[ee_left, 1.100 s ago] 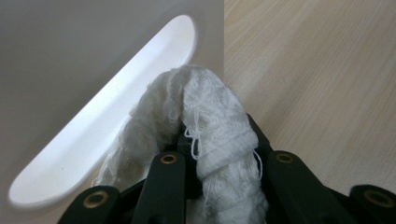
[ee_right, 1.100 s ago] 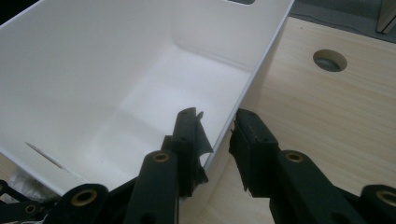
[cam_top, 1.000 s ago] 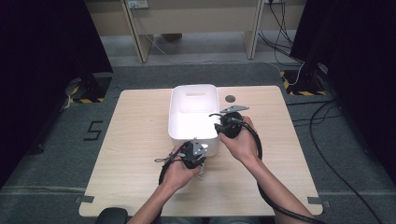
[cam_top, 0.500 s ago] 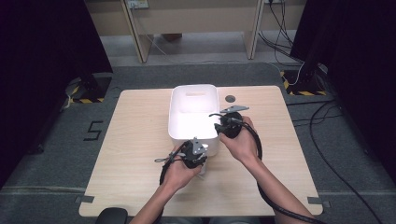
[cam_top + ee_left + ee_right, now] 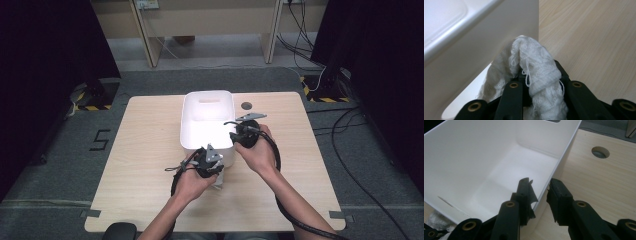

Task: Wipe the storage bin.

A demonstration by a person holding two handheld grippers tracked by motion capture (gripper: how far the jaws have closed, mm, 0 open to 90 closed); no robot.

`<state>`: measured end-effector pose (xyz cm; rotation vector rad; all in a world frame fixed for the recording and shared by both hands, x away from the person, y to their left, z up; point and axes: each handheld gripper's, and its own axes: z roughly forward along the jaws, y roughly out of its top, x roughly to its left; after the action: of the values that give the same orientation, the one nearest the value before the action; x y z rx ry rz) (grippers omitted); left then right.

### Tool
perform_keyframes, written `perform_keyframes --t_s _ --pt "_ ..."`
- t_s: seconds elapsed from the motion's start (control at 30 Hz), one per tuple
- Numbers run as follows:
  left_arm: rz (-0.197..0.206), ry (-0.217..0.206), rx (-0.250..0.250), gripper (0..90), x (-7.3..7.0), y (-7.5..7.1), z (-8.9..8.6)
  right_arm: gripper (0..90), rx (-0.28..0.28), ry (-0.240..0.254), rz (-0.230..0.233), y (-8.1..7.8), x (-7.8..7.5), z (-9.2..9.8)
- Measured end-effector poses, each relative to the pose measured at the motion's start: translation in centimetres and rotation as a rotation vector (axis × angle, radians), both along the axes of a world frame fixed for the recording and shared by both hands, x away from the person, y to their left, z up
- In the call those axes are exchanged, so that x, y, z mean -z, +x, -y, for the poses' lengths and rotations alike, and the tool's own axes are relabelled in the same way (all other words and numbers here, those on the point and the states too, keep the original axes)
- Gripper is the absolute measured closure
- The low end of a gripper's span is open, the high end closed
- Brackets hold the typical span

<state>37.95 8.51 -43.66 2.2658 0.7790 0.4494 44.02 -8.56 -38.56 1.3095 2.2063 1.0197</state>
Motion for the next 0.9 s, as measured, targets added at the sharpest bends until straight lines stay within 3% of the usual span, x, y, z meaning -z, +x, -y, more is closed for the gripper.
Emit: perform_keyframes --t_s 0.43,0.9 --pt "0.033 0.001 0.02 74.5 -2.1 -0.3 0.4 71.1 0.001 0.002 -0.001 0.0 0.0 0.0" --pt "0.042 -0.01 0.019 74.5 -3.3 -0.5 0.5 71.1 0.0 0.0 0.0 0.0 0.0 0.0"
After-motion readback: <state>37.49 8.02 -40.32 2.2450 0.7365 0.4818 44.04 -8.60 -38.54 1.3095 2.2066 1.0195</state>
